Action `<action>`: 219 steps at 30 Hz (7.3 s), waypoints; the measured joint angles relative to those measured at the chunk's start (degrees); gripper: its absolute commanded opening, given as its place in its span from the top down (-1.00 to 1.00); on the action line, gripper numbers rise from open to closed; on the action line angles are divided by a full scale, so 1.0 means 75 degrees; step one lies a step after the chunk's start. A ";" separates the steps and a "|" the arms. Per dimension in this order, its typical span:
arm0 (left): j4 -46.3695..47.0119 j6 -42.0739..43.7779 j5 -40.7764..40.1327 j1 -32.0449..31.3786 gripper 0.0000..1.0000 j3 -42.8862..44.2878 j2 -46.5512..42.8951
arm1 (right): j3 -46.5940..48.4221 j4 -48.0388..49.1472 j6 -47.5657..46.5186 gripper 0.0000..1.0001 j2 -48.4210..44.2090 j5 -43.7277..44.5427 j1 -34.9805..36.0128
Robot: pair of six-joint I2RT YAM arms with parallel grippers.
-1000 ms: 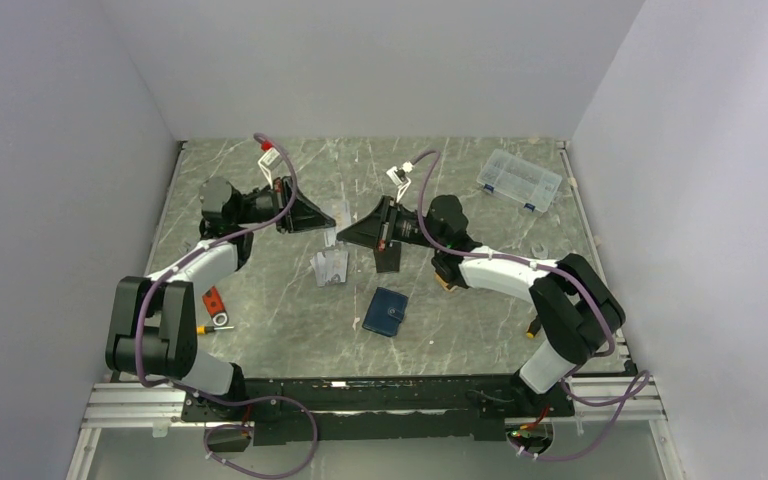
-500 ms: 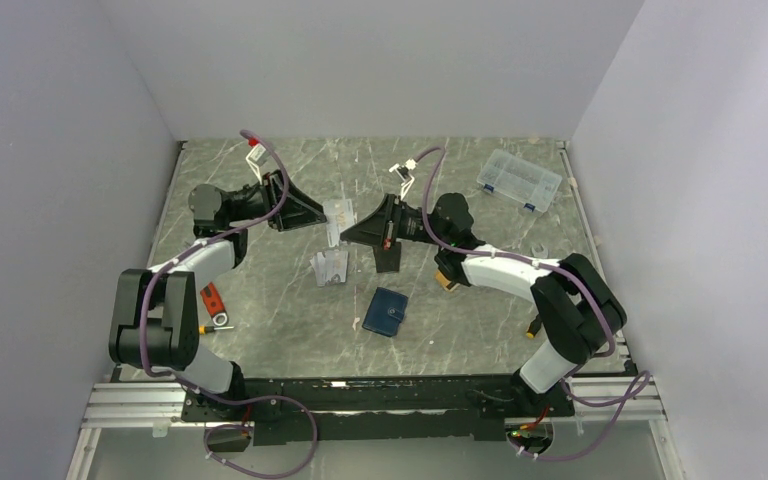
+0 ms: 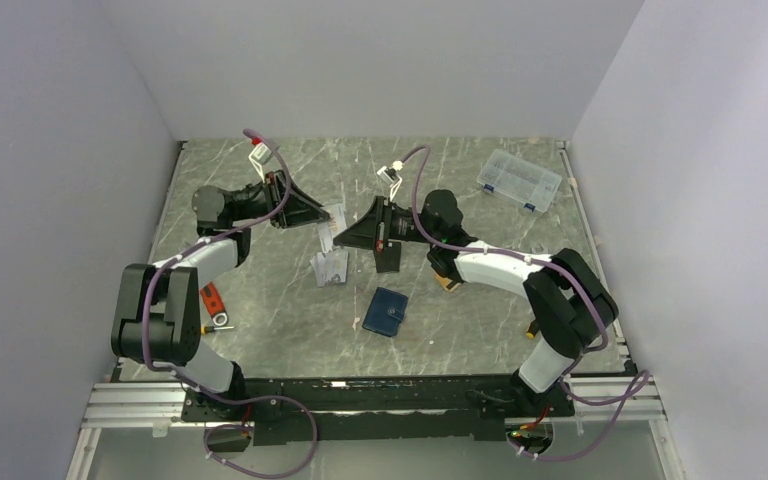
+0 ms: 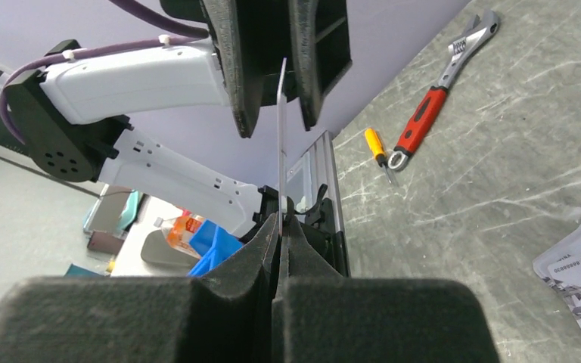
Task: Put the credit cards into the card holder
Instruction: Pick up the credit card from the storage box, then open the card holder at the center of the board.
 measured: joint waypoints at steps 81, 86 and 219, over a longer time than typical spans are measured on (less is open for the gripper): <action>-0.3104 0.2180 0.0189 -0.0099 0.91 -0.0015 -0.0825 | 0.0440 -0.0901 -0.0705 0.52 -0.0475 0.0047 -0.0539; -0.3104 0.2180 0.0178 -0.0099 0.91 -0.0015 -0.0825 | 0.0358 -0.1049 -0.0758 0.80 -0.0475 -0.0023 -0.0493; -1.0031 1.6165 -0.9224 -0.6802 -0.09 -0.1326 -0.0979 | -0.2643 -0.6691 -0.3625 1.00 -0.3107 0.5712 -0.0994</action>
